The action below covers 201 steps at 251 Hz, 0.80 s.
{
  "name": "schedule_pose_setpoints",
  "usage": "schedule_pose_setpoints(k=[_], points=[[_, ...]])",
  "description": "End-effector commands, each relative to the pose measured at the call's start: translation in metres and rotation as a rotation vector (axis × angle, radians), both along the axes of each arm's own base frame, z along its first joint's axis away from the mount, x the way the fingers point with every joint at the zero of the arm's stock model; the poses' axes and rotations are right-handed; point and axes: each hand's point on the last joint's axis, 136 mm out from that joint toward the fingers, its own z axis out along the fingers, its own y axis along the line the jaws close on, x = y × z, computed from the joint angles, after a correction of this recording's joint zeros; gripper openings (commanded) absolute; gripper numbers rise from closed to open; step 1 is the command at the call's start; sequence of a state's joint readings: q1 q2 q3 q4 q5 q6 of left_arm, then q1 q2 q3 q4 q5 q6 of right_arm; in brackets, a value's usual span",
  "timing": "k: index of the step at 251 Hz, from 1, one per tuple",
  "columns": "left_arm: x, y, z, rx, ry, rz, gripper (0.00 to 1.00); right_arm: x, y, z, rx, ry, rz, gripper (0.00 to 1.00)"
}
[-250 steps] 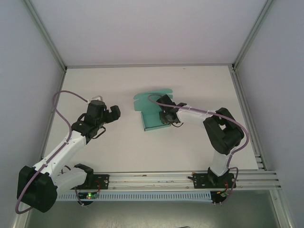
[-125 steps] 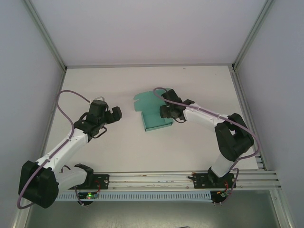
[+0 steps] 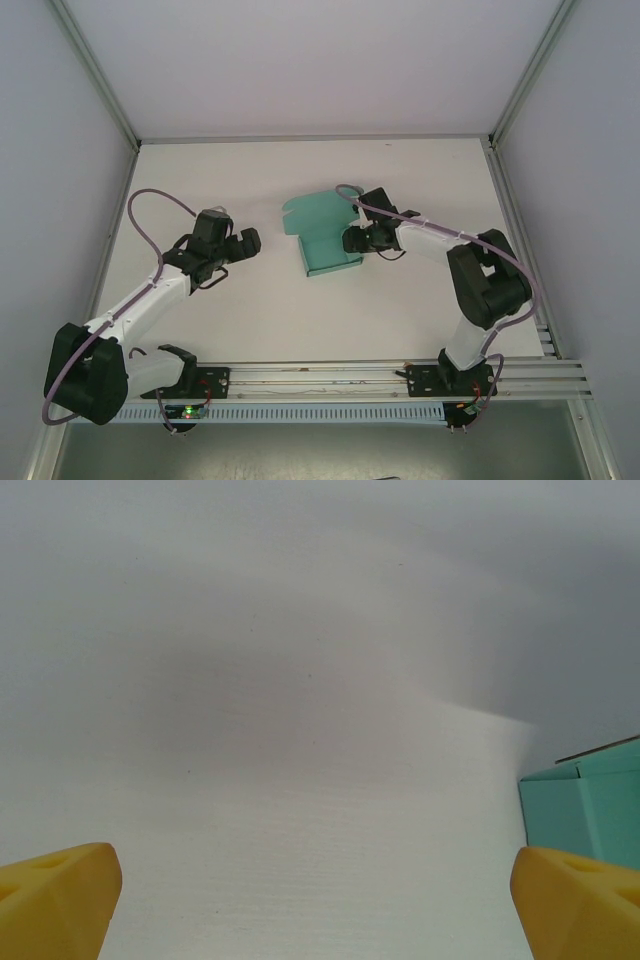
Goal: Assemble paper box
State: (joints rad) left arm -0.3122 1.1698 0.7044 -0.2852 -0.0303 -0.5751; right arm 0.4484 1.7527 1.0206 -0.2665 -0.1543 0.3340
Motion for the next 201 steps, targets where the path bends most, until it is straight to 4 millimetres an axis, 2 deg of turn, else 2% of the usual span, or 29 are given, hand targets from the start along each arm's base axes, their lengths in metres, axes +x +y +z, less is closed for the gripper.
schedule_pose_setpoints(k=[1, 37, 105, 125, 185, 201], points=[[0.011, 0.0, 0.015, 0.0, -0.049, -0.003, 1.0, 0.007, 0.01, -0.001, 0.045, 0.008, 0.03, 0.48], [0.01, 0.002, 0.013, 0.006, -0.044, 0.0, 1.0, 0.007, 0.007, -0.013, 0.018, 0.037, 0.017, 0.44], [0.01, 0.004, 0.013, 0.021, -0.042, 0.003, 1.0, 0.003, 0.002, -0.021, -0.082, 0.057, 0.011, 0.38], [0.01, 0.004, 0.013, 0.023, -0.04, 0.004, 1.0, 0.002, 0.002, -0.023, -0.105, 0.06, 0.011, 0.33], [0.008, 0.008, 0.014, 0.04, -0.038, 0.013, 1.0, -0.006, -0.013, -0.041, -0.252, 0.1, -0.008, 0.28], [0.007, 0.009, 0.014, 0.041, -0.038, 0.014, 1.0, -0.007, -0.018, -0.046, -0.299, 0.103, -0.015, 0.22]])
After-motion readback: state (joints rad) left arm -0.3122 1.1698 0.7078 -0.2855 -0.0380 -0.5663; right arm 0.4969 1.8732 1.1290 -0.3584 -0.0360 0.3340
